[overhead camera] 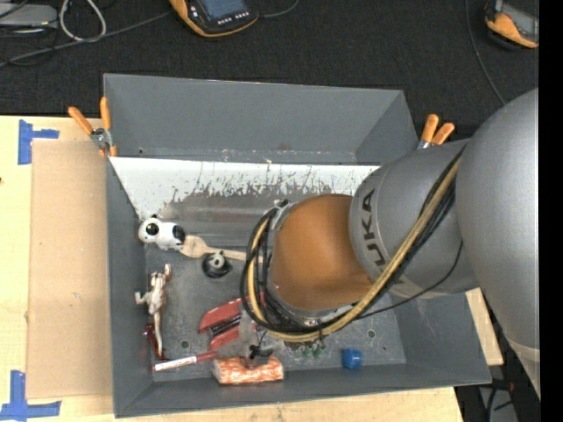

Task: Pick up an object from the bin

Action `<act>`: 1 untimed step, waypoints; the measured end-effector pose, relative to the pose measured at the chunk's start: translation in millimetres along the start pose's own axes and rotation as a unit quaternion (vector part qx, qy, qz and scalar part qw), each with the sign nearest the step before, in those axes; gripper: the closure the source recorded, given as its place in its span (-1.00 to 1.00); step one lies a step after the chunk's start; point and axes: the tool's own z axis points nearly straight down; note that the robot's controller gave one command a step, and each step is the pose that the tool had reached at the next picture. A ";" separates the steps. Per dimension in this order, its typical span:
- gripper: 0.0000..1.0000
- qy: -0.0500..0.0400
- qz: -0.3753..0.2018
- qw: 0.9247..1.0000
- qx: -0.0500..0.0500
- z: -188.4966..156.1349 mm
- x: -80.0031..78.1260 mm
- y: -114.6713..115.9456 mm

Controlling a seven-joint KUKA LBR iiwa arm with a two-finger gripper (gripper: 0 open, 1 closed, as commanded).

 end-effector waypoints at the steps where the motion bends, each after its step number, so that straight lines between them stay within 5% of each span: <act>1: 1.00 0.000 -0.043 0.999 0.000 -7.2 -47.0 15.6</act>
Offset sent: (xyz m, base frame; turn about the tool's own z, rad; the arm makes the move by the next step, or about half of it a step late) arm 0.0507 0.0136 0.0239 -0.1113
